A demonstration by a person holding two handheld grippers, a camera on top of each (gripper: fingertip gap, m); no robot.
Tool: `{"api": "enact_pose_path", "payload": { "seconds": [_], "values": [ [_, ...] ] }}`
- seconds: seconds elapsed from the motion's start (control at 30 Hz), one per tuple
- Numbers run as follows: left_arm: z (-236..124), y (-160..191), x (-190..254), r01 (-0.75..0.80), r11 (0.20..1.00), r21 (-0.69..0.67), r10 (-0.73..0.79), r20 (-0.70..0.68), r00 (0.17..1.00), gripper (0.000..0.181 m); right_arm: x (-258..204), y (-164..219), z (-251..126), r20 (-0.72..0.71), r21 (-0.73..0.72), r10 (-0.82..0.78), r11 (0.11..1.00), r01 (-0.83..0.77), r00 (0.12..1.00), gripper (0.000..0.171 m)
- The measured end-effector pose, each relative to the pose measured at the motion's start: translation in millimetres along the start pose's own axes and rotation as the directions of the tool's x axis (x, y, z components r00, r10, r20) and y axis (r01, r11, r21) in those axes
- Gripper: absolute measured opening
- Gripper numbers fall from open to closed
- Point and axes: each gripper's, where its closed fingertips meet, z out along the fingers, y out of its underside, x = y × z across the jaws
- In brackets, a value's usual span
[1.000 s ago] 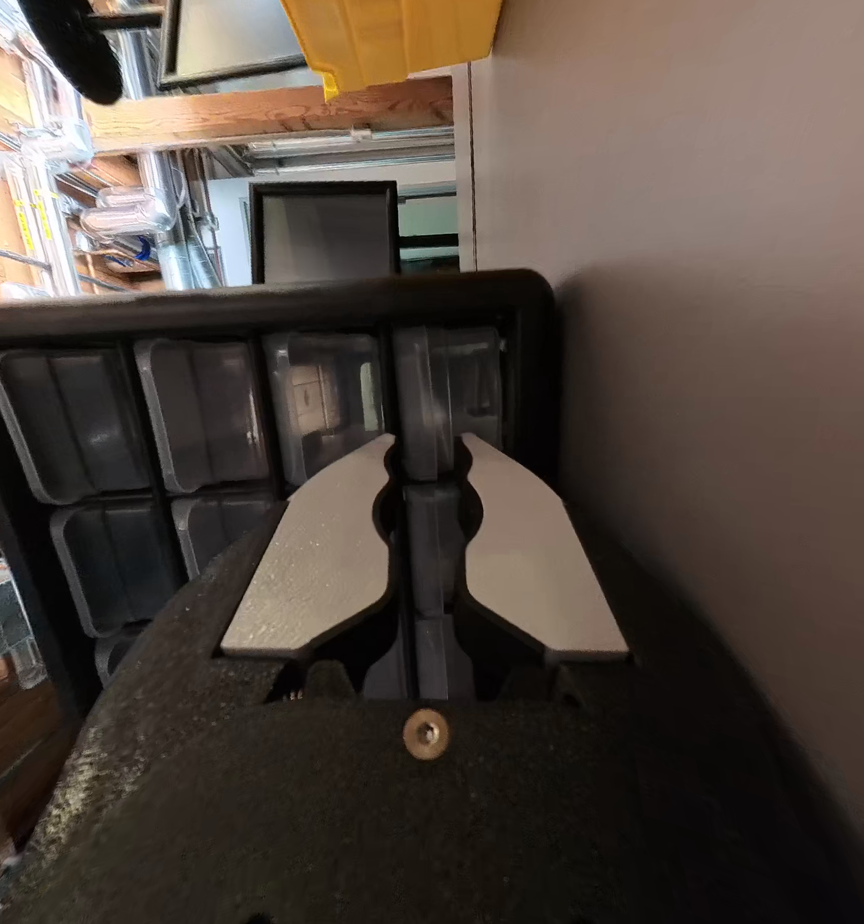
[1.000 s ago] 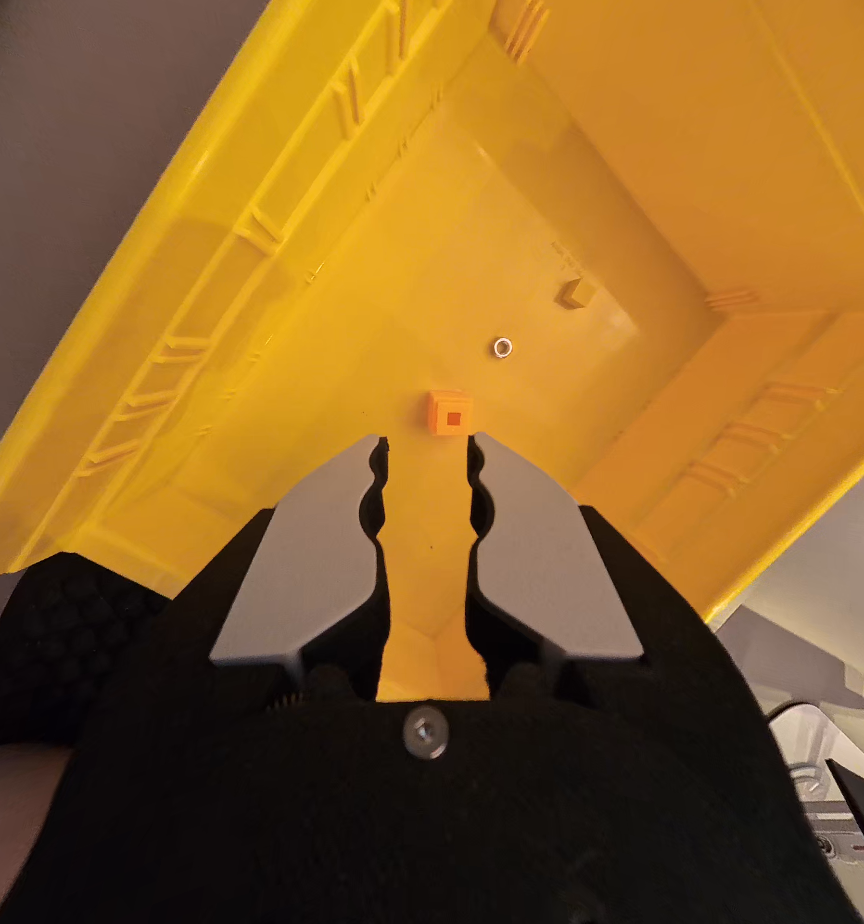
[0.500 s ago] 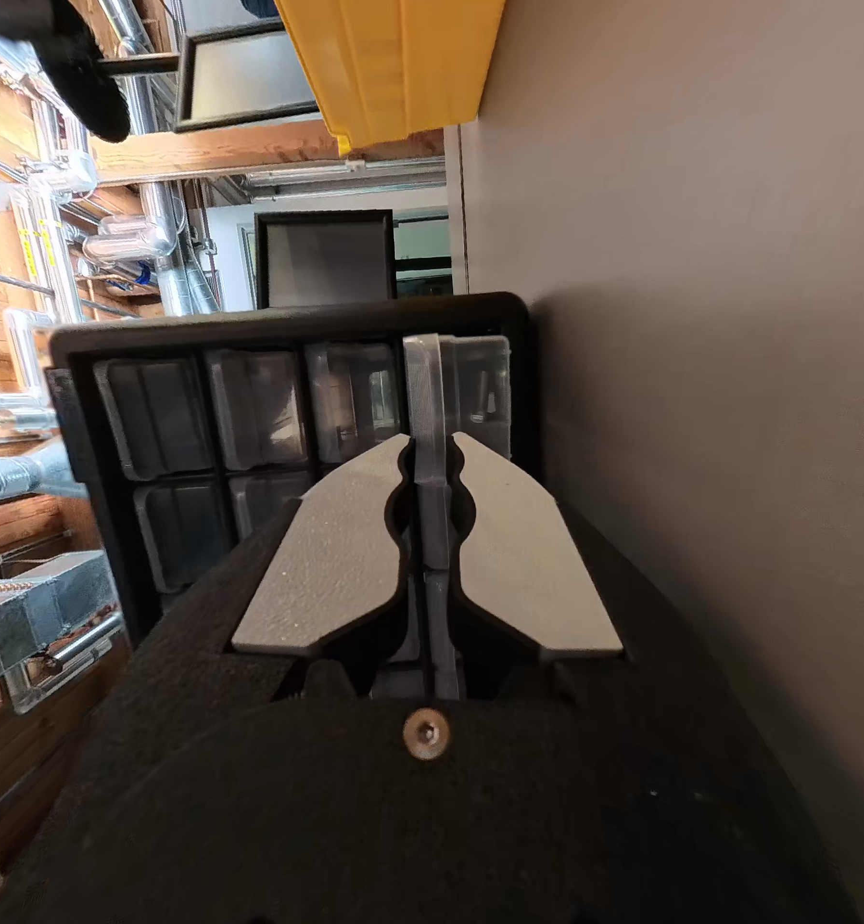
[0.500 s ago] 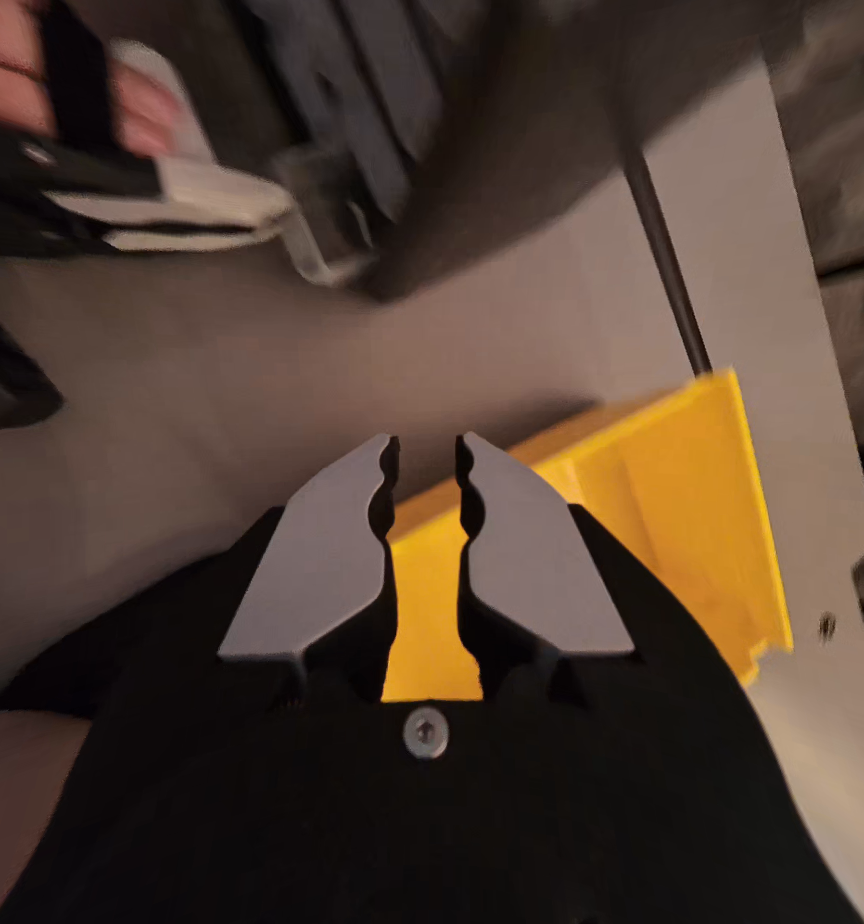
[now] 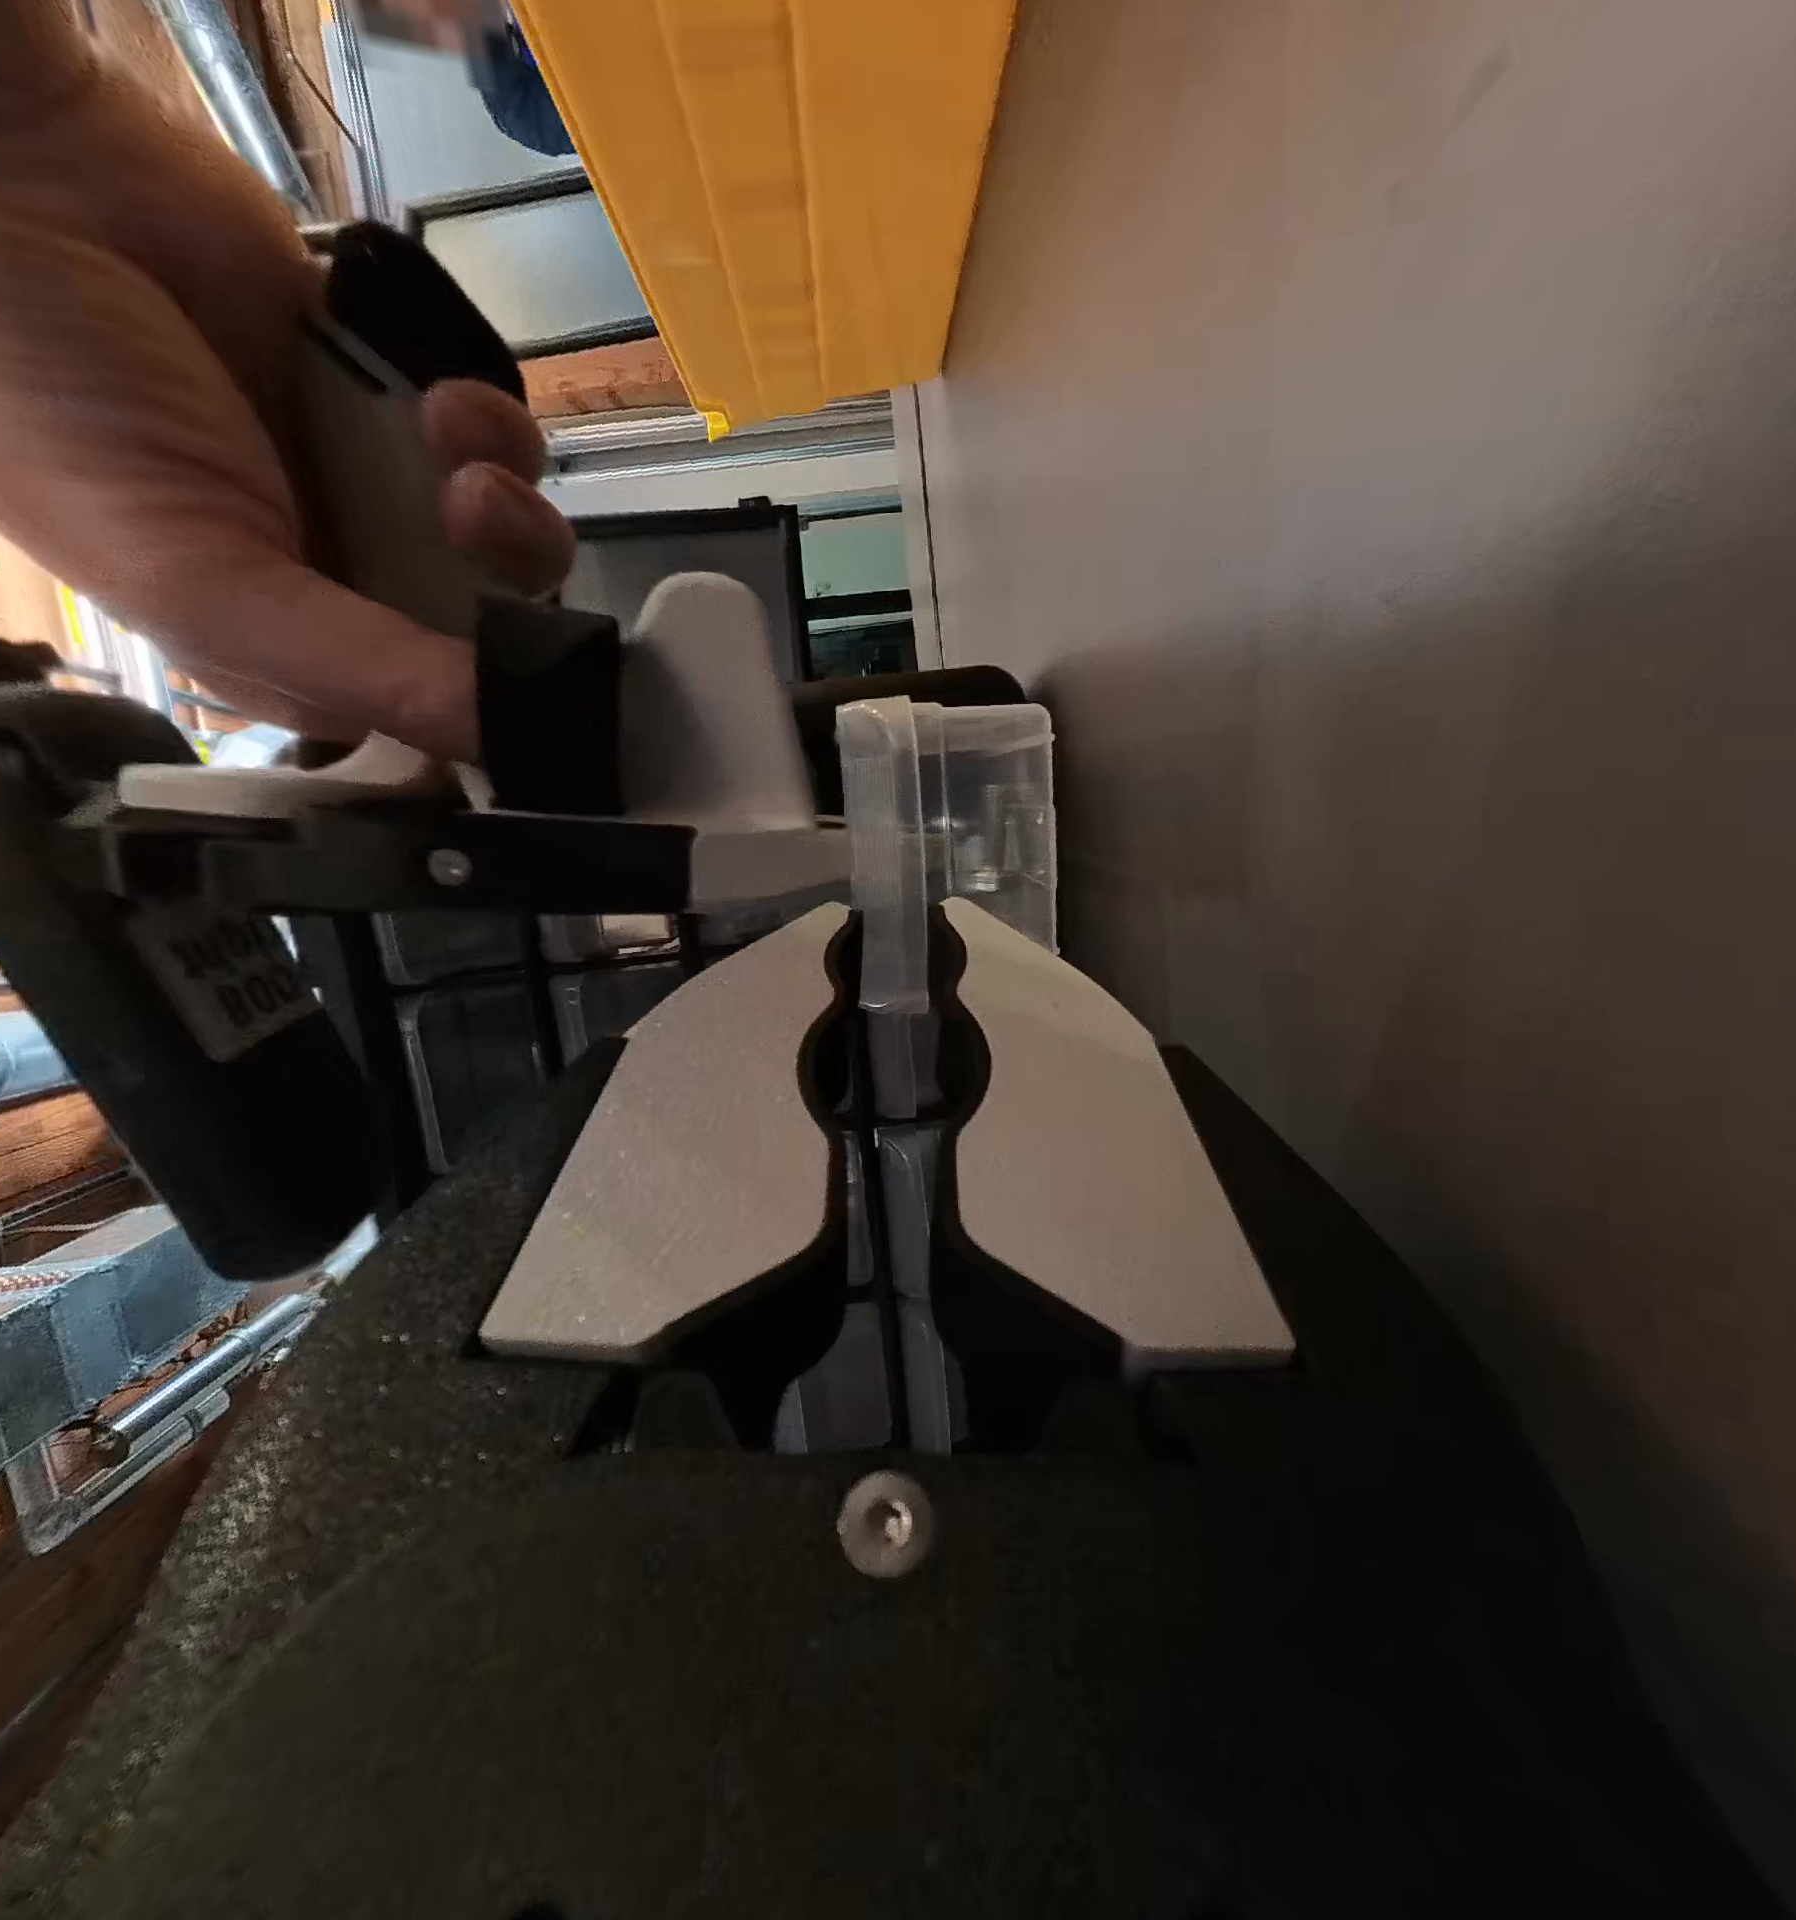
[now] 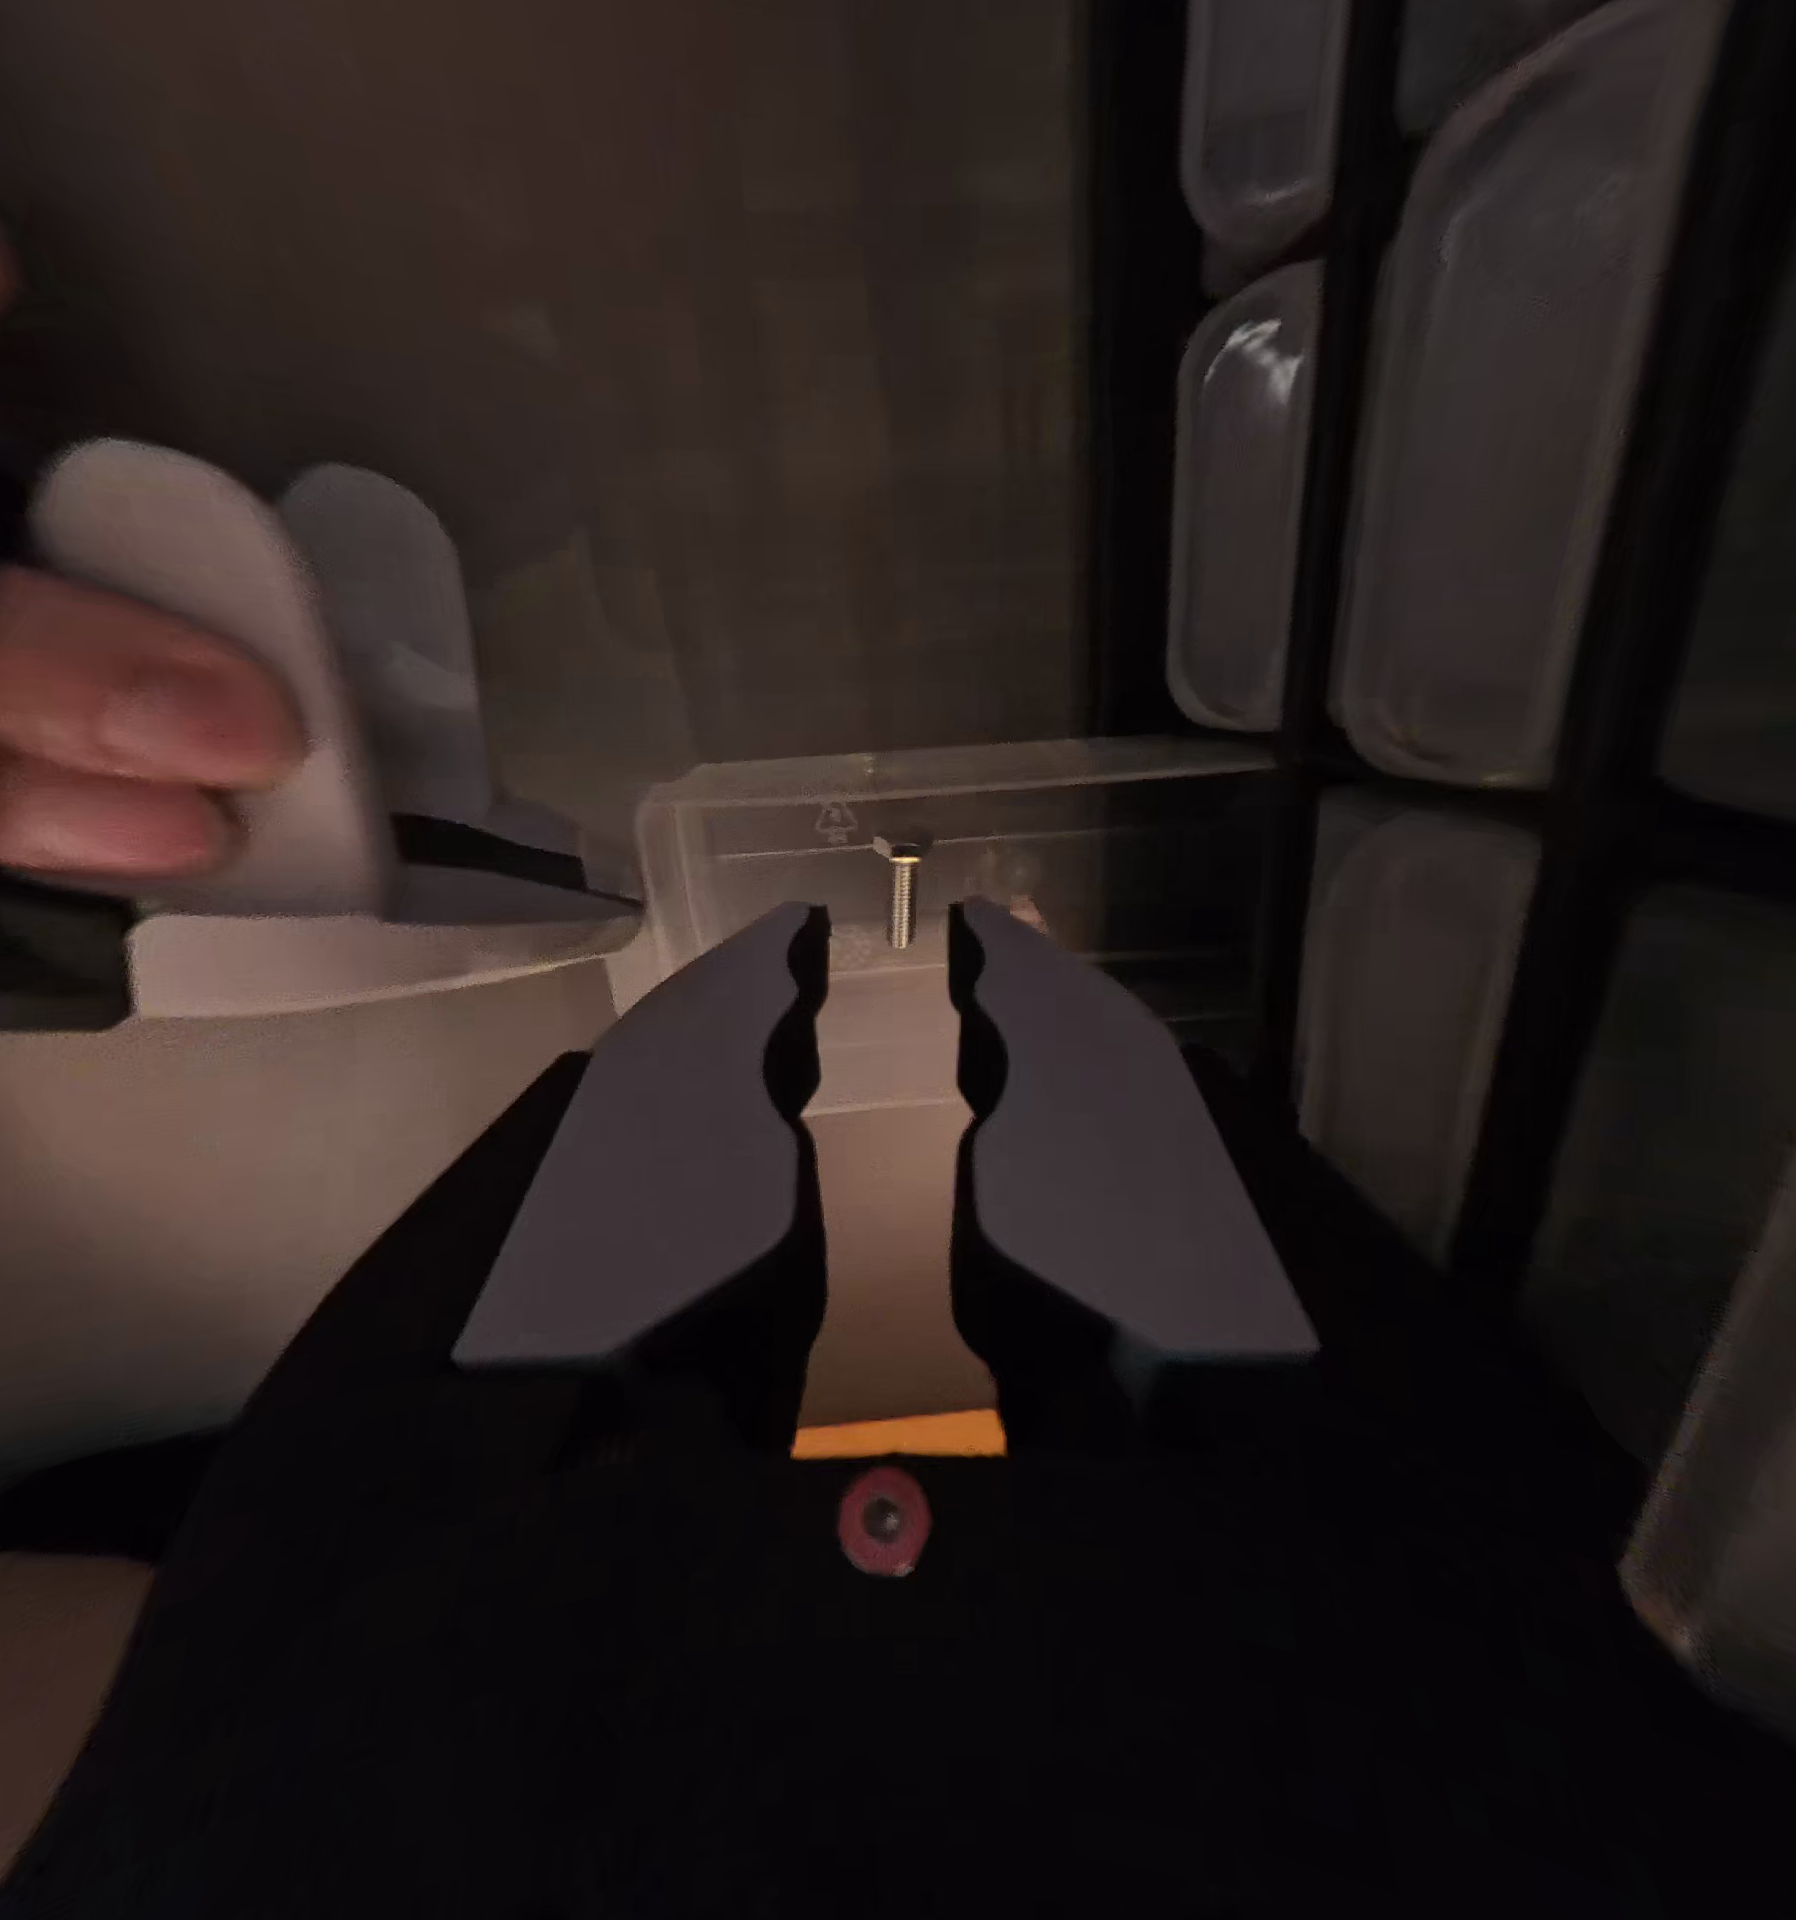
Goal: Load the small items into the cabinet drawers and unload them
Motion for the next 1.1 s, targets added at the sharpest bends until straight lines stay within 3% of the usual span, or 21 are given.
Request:
{"api": "enact_pose_path", "payload": {
  "seconds": [0.33,0.43,0.63,0.8,0.87,0.97,1.1],
  "values": [
    [-0.5,-0.8,3.0,0.006,1.000,0.010,-0.006,-0.019,1.000,0.012,4.8,1.9,18.5,0.019,-0.200,-0.027,0.979,0.030,0.999,0.021],
    [-0.8,-0.6,4.2,0.011,1.000,0.012,-0.011,-0.025,1.000,0.012,4.7,2.2,19.8,0.015,-0.235,-0.041,0.971,0.043,0.999,0.009],
    [0.3,1.4,4.5,0.010,1.000,0.005,-0.010,-0.016,1.000,0.012,0.5,-2.0,11.1,0.014,-0.148,-0.065,0.987,0.066,0.998,0.008],
    [-0.4,1.3,4.3,0.010,1.000,0.006,-0.010,-0.008,1.000,0.012,-1.5,-2.1,-40.8,-0.086,0.015,-0.052,0.998,0.054,0.995,0.008],
    [-0.3,1.2,4.0,0.013,1.000,0.007,-0.013,-0.008,1.000,0.012,0.4,16.7,-74.6,-0.145,0.077,0.014,0.997,-0.003,0.989,0.007],
    [4.9,3.0,2.6,0.006,1.000,0.001,-0.006,-0.009,1.000,0.012,15.0,85.6,-109.6,-0.230,0.097,0.262,0.965,-0.245,0.937,0.007],
    [23.3,12.9,-1.0,0.007,0.999,-0.033,-0.008,-0.020,1.000,0.012,23.7,202.2,-96.6,-0.211,-0.022,0.599,0.787,-0.617,0.772,0.007]
  ]
}}
